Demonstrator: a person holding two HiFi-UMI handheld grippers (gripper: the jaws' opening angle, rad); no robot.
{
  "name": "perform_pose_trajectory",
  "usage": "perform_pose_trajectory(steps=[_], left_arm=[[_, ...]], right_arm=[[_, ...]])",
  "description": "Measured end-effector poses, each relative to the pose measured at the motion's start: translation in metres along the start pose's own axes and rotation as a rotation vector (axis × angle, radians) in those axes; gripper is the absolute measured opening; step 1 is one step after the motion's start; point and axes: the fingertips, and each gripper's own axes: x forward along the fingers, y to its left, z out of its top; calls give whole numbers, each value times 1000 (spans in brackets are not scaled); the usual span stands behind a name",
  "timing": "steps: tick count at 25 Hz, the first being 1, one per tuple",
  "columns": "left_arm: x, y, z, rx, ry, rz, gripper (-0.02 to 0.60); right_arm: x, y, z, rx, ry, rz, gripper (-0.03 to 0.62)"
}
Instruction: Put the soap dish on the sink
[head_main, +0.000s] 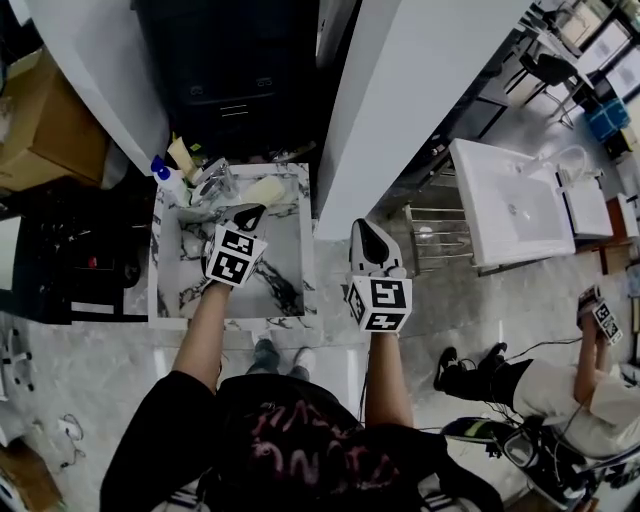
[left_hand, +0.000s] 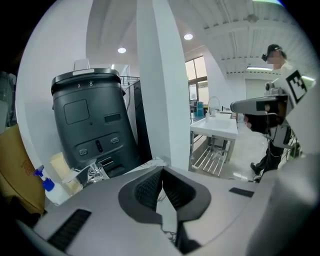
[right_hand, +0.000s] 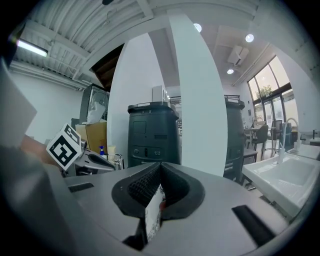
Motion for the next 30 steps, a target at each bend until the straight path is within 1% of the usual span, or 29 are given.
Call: perform_pose_trajectory(steps=[3,6,8,10,14,21,30], left_arm=[[-24,-3,16,-14,-55,39,17],[-51,-5,37,-25,-149,85,15],[-68,-8,51,-13,-198,105,15],[-84,-11,57,-12,-212,126,15],[-118,-14,70,-63,-265,160,15],[-155,-18,71,-87,-309,217,15],[-189,-30,76,-56,-359,255,15]], right_arm=[[-12,2,4,-1,-10,9,12],[-22,4,10,-7,-22,17,12],[-28,7,14,-11,-31,23,12],[-34,10,16,-19,-34,33,12],[-44,18,23,-42,-51,52,12],[-57,22,29,-58,-75,68,12],[-72,32,33,-80,-108,86,12]])
